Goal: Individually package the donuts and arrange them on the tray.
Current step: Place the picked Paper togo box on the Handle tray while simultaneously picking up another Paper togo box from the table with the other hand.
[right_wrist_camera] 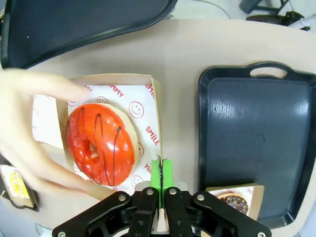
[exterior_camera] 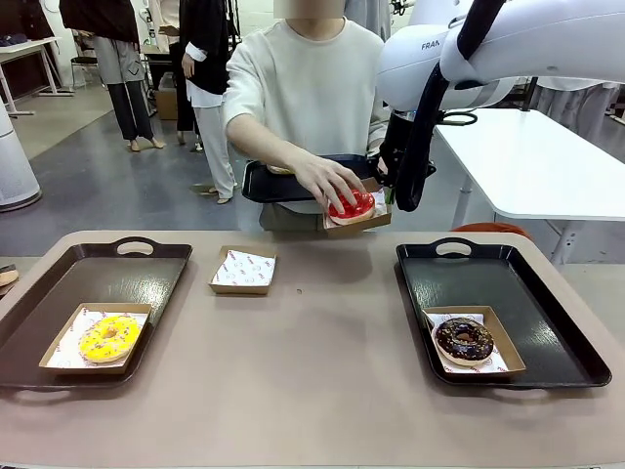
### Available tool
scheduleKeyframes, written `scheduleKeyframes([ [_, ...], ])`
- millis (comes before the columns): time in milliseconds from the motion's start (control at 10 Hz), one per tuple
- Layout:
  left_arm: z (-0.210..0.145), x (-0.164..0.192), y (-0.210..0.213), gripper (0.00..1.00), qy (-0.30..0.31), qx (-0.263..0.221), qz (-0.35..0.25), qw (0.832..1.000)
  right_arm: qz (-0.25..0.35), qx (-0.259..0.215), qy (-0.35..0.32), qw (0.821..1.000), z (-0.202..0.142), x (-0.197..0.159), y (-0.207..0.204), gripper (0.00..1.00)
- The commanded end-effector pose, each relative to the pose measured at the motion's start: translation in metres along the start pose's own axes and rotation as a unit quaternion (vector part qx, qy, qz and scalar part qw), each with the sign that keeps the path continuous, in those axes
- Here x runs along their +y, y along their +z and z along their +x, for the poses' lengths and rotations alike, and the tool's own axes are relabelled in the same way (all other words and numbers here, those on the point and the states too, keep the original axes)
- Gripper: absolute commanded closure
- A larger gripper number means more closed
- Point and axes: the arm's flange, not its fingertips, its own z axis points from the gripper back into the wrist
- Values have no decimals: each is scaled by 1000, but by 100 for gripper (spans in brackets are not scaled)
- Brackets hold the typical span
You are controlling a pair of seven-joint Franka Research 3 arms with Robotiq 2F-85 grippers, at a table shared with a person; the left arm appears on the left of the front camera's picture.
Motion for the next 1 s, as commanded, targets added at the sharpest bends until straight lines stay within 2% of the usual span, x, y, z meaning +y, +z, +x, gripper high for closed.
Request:
scheduleKeyframes([
  [0, -2, -1, 1, 0, -1, 0, -4, 1000, 3, -8, 0, 1000, -6, -3, -2, 100],
  [500, 0, 0, 0, 0, 0, 0, 0, 1000, 0, 0, 0, 1000, 0, 0, 0, 99],
  [600, 15, -20, -10, 0, 4, 5, 53, 999, 1, 19, 23, 1000, 0, -20, 2, 99],
  [900, 66, -97, -42, 0, -9, 32, 141, 989, 35, 53, 30, 998, -2, -93, 25, 99],
])
